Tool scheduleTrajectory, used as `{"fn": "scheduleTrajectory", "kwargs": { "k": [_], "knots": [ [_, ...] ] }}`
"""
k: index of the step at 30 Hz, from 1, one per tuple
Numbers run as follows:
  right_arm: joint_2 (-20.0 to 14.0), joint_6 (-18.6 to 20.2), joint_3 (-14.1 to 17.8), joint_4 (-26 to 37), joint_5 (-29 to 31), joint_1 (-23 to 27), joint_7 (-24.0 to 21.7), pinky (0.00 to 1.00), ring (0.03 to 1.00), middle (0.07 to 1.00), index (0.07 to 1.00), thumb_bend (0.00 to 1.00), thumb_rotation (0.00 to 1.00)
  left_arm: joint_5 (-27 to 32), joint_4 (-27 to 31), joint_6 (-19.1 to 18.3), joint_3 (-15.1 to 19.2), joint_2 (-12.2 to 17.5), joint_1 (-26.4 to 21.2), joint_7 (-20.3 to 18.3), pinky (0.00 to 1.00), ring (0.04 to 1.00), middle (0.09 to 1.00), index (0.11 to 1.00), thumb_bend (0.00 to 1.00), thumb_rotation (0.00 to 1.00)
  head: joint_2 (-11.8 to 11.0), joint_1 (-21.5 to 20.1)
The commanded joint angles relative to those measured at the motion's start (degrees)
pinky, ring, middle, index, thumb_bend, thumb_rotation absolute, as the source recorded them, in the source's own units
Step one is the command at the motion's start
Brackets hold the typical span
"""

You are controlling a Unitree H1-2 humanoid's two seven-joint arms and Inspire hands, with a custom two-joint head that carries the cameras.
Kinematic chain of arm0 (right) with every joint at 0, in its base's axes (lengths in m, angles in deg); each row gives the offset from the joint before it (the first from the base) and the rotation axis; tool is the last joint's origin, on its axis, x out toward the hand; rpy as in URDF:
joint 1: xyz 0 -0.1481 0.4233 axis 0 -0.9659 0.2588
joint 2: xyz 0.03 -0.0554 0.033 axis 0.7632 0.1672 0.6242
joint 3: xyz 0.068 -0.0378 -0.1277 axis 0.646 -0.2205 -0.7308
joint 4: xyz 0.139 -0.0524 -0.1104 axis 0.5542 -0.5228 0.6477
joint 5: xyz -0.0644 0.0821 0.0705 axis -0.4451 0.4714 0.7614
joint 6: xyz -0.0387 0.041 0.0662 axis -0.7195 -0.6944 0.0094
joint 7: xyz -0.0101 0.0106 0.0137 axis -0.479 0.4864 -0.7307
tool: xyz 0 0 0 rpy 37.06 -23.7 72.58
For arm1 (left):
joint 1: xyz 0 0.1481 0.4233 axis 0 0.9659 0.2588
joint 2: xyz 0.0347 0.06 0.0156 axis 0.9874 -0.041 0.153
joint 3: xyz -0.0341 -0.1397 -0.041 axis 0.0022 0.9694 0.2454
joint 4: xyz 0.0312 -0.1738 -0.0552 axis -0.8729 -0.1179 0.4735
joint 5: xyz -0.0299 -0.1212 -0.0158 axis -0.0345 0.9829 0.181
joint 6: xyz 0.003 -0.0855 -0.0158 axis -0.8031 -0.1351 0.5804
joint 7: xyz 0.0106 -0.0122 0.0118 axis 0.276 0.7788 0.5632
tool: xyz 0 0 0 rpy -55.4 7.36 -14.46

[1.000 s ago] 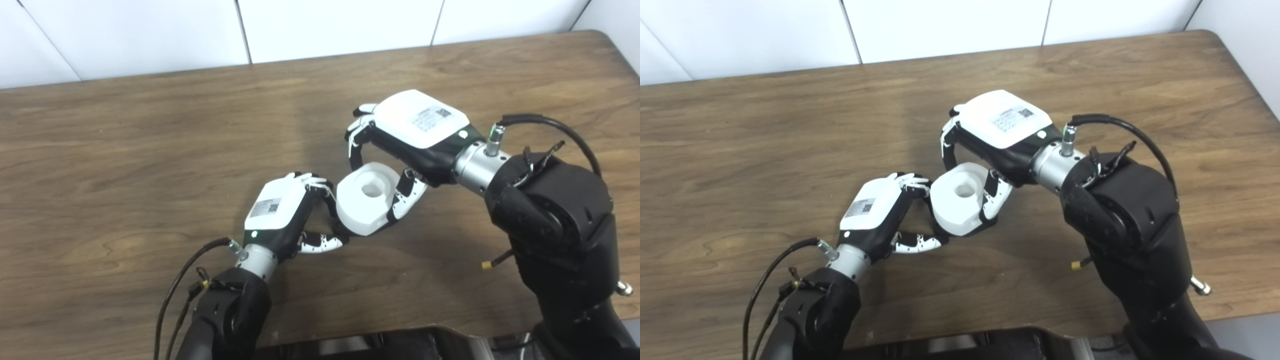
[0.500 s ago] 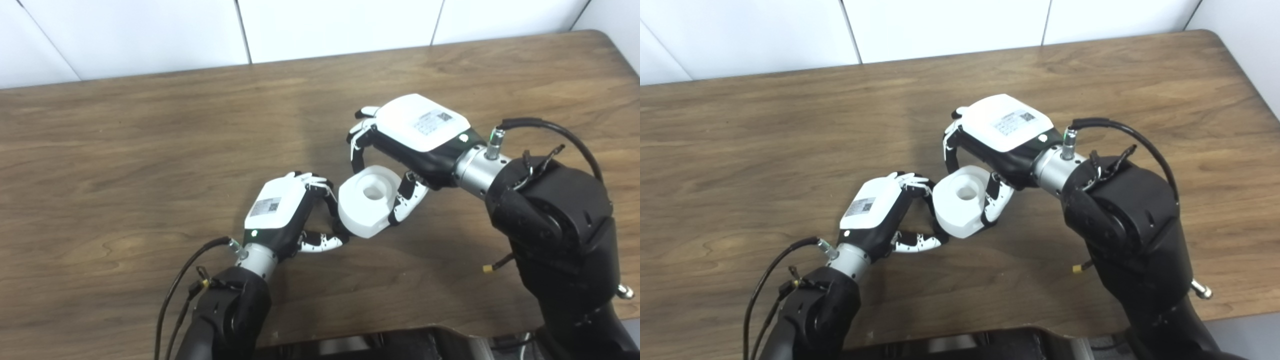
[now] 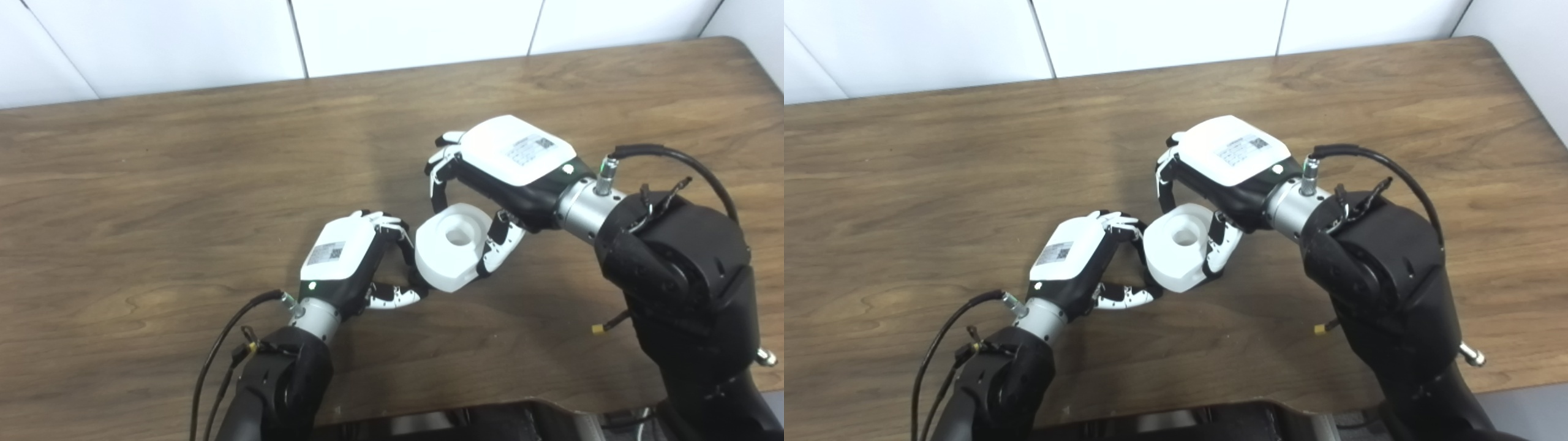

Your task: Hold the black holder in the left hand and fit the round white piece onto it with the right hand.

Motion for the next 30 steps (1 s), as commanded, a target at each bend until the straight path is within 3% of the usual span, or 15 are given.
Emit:
{"fn": "scheduleTrajectory", "kwargs": {
  "k": [1,30],
  "knots": [
    [0.4,-0.6,0.4,0.7,-0.2,1.0,-1.5,0.80,0.914,0.813,0.482,0.53,0.13,-0.1,1.4,0.7,-0.1,-0.7,-0.9,0.9,0.94,0.870,0.801,0.486,0.52,0.06,0.0,0.0],
    [1.2,-2.0,-0.1,-0.4,-1.4,-0.4,-0.2,0.80,0.922,0.792,0.482,0.52,0.13,-0.4,2.3,0.4,-0.2,-0.9,-0.8,0.1,0.94,0.873,0.803,0.486,0.52,0.06,0.5,-0.1]
  ]
}}
